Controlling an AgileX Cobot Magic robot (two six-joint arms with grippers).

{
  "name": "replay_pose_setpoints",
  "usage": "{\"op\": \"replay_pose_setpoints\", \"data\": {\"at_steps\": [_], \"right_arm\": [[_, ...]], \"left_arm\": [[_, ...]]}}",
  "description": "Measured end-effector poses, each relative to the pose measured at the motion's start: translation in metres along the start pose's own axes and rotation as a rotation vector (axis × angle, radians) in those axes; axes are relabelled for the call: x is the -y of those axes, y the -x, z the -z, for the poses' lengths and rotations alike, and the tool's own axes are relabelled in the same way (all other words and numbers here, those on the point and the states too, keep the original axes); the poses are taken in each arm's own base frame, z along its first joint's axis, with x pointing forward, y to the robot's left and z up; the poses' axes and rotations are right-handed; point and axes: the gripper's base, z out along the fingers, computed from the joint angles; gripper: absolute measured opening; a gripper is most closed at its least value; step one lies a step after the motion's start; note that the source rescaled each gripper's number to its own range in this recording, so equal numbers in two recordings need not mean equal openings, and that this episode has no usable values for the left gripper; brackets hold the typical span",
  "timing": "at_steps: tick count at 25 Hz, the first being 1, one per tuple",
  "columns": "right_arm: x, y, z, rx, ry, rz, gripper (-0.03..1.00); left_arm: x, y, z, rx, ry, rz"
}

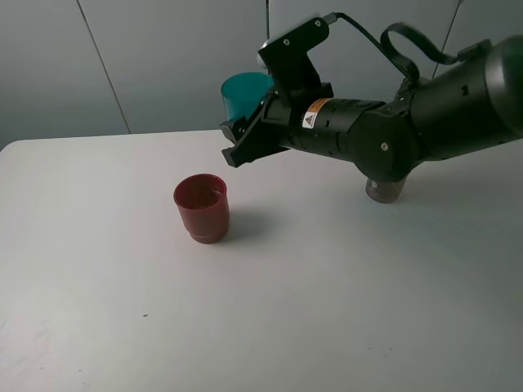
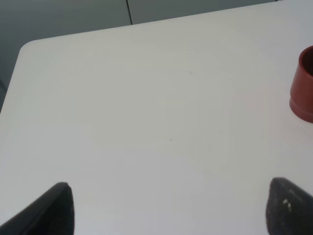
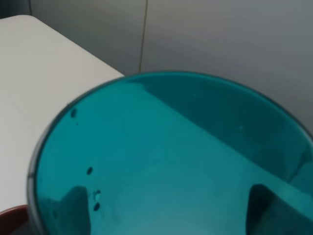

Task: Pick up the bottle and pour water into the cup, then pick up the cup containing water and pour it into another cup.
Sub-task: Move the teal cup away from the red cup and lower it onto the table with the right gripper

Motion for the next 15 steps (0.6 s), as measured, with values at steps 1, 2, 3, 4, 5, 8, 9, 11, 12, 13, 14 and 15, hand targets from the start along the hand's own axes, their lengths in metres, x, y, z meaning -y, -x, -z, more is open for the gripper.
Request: {"op": "replay_pose_setpoints", "data": {"at_steps": [1, 2, 3, 4, 5, 8, 9, 11, 12, 13, 14, 15], "right_arm": [[0.0, -0.005, 0.003, 0.007, -0.008, -0.008, 0.11], [0.0, -0.01, 0.005, 0.012, -0.015, -0.014, 0.11], [0.0, -0.013, 0.007, 0.021, -0.02, -0.017, 0.11], [0.0, -0.019, 0.008, 0.009, -0.02, -0.017, 0.11], [0.0, -0.023, 0.009, -0.003, -0.019, -0.016, 0.11], [-0.001, -0.034, 0.008, -0.024, -0.019, -0.014, 0.11], [-0.002, -0.039, 0.008, -0.029, -0.02, -0.013, 0.11], [-0.002, -0.05, 0.006, -0.022, -0.032, -0.017, 0.11], [-0.002, -0.057, 0.004, -0.035, -0.044, -0.03, 0.11], [-0.001, -0.064, 0.003, -0.049, -0.056, -0.041, 0.11], [-0.001, -0.071, 0.001, -0.067, -0.067, -0.052, 0.11], [-0.001, -0.079, -0.002, -0.084, -0.077, -0.057, 0.11]], "left_arm": [[0.0, 0.0, 0.0, 0.0, 0.0, 0.0], [0.0, 0.0, 0.0, 0.0, 0.0, 0.0], [0.0, 0.0, 0.0, 0.0, 0.0, 0.0], [0.0, 0.0, 0.0, 0.0, 0.0, 0.0], [0.0, 0.0, 0.0, 0.0, 0.0, 0.0], [0.0, 0.0, 0.0, 0.0, 0.0, 0.0], [0.0, 0.0, 0.0, 0.0, 0.0, 0.0], [0.0, 0.0, 0.0, 0.0, 0.0, 0.0], [0.0, 0.0, 0.0, 0.0, 0.0, 0.0], [0.0, 0.0, 0.0, 0.0, 0.0, 0.0], [0.0, 0.0, 0.0, 0.0, 0.0, 0.0], [0.0, 0.0, 0.0, 0.0, 0.0, 0.0]]}}
